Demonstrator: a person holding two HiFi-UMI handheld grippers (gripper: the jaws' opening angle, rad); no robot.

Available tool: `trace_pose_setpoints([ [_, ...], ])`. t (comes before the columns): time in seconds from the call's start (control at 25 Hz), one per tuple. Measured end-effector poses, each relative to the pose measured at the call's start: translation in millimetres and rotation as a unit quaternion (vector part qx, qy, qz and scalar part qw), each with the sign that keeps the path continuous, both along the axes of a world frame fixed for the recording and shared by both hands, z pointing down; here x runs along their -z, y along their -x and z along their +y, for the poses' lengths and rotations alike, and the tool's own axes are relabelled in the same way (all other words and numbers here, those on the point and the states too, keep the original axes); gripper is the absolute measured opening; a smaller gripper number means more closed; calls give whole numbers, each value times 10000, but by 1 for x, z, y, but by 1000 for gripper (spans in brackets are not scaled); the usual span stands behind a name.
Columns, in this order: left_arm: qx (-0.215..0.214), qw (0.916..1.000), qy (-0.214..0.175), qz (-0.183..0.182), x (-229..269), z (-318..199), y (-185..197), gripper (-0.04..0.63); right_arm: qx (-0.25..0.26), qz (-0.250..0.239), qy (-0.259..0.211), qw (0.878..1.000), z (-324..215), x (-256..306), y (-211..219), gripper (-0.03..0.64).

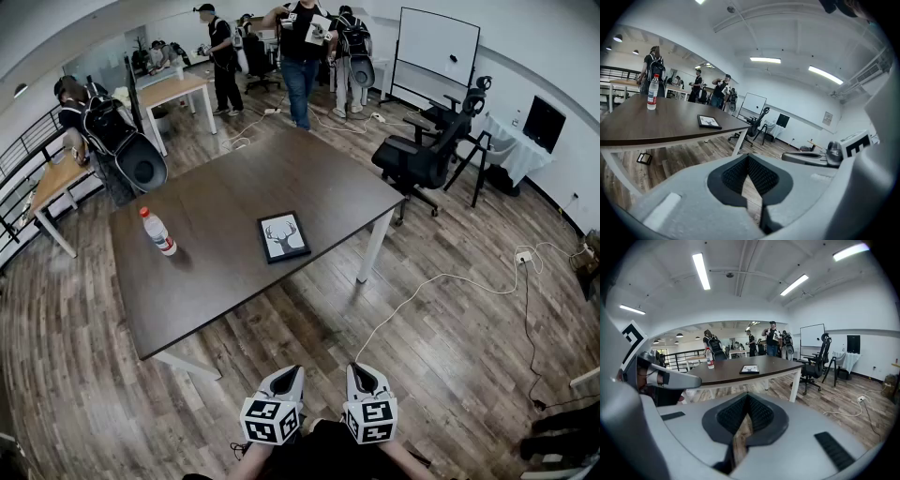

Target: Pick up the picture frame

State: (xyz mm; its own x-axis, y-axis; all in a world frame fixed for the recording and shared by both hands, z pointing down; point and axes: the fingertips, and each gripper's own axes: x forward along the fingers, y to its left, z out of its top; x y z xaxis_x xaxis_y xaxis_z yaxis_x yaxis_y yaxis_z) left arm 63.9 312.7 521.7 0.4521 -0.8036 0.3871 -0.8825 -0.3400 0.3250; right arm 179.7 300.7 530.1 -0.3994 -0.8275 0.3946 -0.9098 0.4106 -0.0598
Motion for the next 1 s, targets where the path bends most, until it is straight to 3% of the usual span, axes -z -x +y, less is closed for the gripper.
trace_pose_setpoints([
  [0.28,-5,9995,-153,270,15,2,7,9,96,35,-45,9999,5,7,16,5],
  [1.0,284,9990,-2,331,3,12,9,9,149,-125,221,9996,9,-2,11,5],
])
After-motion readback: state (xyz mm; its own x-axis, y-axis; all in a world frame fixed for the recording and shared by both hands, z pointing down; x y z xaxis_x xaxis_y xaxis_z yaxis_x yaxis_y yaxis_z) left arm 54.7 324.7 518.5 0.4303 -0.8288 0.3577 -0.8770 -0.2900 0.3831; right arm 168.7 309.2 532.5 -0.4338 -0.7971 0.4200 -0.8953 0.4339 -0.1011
